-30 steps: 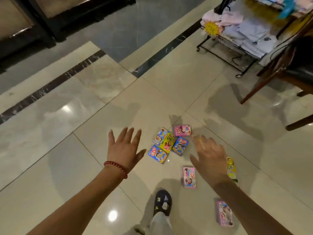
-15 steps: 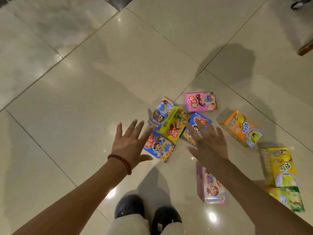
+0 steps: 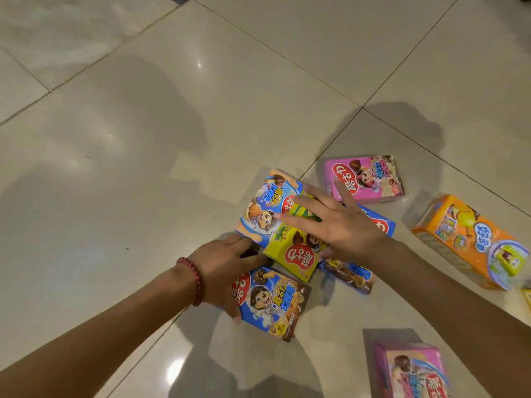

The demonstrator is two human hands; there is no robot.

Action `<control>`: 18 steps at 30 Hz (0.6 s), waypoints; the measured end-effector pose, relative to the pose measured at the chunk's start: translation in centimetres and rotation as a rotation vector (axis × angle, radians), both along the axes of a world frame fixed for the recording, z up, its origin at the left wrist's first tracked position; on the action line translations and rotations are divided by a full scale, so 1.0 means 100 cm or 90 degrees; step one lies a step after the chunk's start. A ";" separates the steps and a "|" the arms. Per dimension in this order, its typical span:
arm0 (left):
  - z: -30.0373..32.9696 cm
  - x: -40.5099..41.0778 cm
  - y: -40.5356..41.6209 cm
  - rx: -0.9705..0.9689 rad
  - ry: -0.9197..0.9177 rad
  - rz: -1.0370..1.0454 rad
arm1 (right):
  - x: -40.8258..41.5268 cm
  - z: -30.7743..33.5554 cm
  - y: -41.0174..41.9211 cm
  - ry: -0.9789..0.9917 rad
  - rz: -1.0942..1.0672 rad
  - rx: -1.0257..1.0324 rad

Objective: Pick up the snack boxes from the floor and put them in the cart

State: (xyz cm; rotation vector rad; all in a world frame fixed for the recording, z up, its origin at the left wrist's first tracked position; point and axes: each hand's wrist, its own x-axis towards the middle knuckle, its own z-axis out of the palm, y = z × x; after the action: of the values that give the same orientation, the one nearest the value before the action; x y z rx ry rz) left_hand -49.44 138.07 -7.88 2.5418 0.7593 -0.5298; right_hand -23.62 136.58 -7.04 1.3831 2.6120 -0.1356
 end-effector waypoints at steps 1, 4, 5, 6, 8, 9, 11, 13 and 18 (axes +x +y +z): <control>-0.002 0.000 0.000 0.001 0.000 -0.006 | 0.001 -0.001 -0.001 0.005 -0.009 0.005; 0.002 0.002 -0.002 -0.030 0.081 -0.038 | 0.007 -0.003 -0.006 0.025 -0.033 0.022; 0.004 0.004 -0.005 -0.047 0.104 -0.043 | 0.010 -0.004 -0.007 0.037 -0.037 0.025; 0.005 0.005 -0.008 -0.071 0.118 -0.040 | 0.014 -0.004 -0.009 0.050 -0.039 0.017; 0.005 0.003 -0.013 -0.136 0.121 -0.013 | 0.024 -0.001 -0.013 0.066 -0.044 -0.005; 0.003 -0.001 -0.016 -0.166 0.110 0.010 | 0.027 0.003 -0.015 0.067 -0.047 -0.011; -0.002 -0.010 -0.022 -0.210 0.083 0.066 | 0.031 0.012 -0.021 0.049 -0.063 -0.038; -0.006 -0.019 -0.029 -0.244 0.052 0.131 | 0.034 0.020 -0.031 0.014 -0.099 -0.100; 0.030 -0.037 -0.054 -0.333 -0.084 0.366 | 0.028 0.045 -0.068 0.184 -0.384 -0.170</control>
State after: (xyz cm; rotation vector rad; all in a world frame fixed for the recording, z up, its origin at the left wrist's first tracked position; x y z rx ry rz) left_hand -53.15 132.67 -4.89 1.7558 1.0792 -0.3056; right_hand -20.83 129.81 -2.53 2.1138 2.1635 -0.7817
